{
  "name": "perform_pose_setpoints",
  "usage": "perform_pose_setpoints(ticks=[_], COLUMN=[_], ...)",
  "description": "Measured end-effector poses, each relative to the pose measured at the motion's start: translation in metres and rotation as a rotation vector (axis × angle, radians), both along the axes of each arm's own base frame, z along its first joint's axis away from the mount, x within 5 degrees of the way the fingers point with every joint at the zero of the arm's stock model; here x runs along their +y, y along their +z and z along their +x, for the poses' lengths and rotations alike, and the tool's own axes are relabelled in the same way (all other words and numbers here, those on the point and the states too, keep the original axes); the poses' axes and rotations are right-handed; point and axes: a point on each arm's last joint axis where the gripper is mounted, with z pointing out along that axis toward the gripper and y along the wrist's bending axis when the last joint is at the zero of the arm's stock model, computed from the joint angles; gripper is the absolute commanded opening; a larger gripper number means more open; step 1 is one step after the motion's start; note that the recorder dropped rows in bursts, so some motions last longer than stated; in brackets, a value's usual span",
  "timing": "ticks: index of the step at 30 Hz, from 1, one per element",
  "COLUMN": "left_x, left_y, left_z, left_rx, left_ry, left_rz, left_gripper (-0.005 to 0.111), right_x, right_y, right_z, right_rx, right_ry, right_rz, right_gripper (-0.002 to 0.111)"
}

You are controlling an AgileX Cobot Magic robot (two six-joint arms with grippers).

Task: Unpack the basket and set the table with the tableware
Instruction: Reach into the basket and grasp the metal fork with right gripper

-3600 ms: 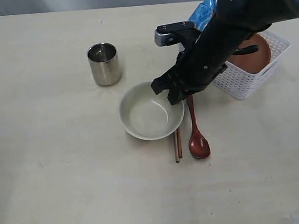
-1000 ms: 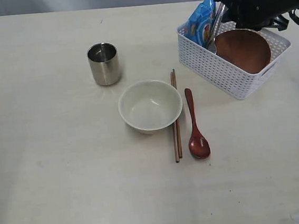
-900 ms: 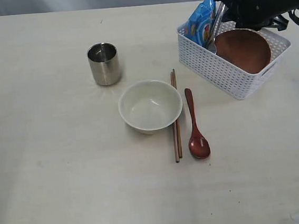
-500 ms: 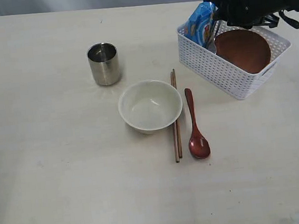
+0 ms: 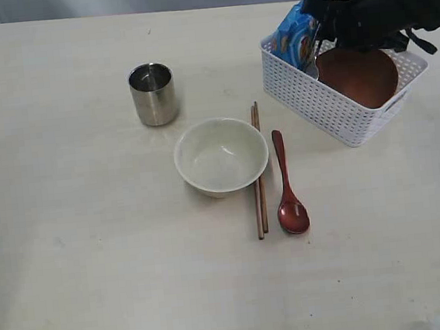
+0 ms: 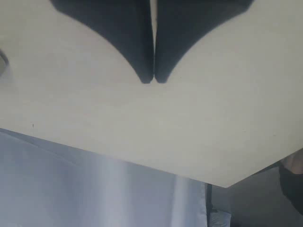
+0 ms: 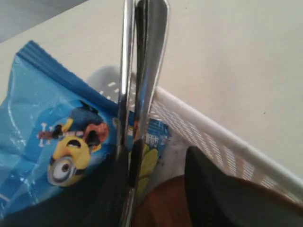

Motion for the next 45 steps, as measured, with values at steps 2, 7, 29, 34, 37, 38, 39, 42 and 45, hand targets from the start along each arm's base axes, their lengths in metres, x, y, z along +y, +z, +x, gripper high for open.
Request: perform_pose_setpoints(ticks=[2,7,29,34,37,38,39,42,45], left_x=[0.0000,0.0000,0.0000,0.0000,0.0000,0.0000,0.0000,0.0000,0.0000], left_y=[0.0000,0.0000,0.0000,0.0000,0.0000,0.0000,0.0000,0.0000,0.0000], left_z=[0.0000,0.0000,0.0000,0.0000,0.0000,0.0000,0.0000,0.0000,0.0000], left_rx=[0.000,0.000,0.000,0.000,0.000,0.000,0.000,0.000,0.000], left_ry=[0.000,0.000,0.000,0.000,0.000,0.000,0.000,0.000,0.000], left_rz=[0.000,0.000,0.000,0.000,0.000,0.000,0.000,0.000,0.000], left_gripper=[0.000,0.000,0.000,0.000,0.000,0.000,0.000,0.000,0.000], right_x=[-0.0006,-0.0011,-0.0026,-0.0026,-0.0027,-0.0027,-0.0027,-0.0027,-0.0027], right_y=[-0.0015,-0.0043,-0.0060,-0.0060,-0.0059,-0.0059,-0.0059,-0.0059,-0.0059], right_z=[0.0007,0.0020,0.0036,0.0036,0.0037,0.0037,0.0037,0.0037,0.0037], right_rx=[-0.002,-0.011,-0.019,-0.018,-0.019,-0.019,-0.019,-0.019,-0.019], right_ry=[-0.009,-0.023,-0.057,-0.061,-0.066,-0.067,-0.067,-0.067,-0.067], right_rz=[-0.001,-0.010,-0.001,0.003,0.006,0.006,0.006,0.006,0.006], right_gripper=[0.038,0.038,0.013,0.000,0.000,0.000,0.000,0.000,0.000])
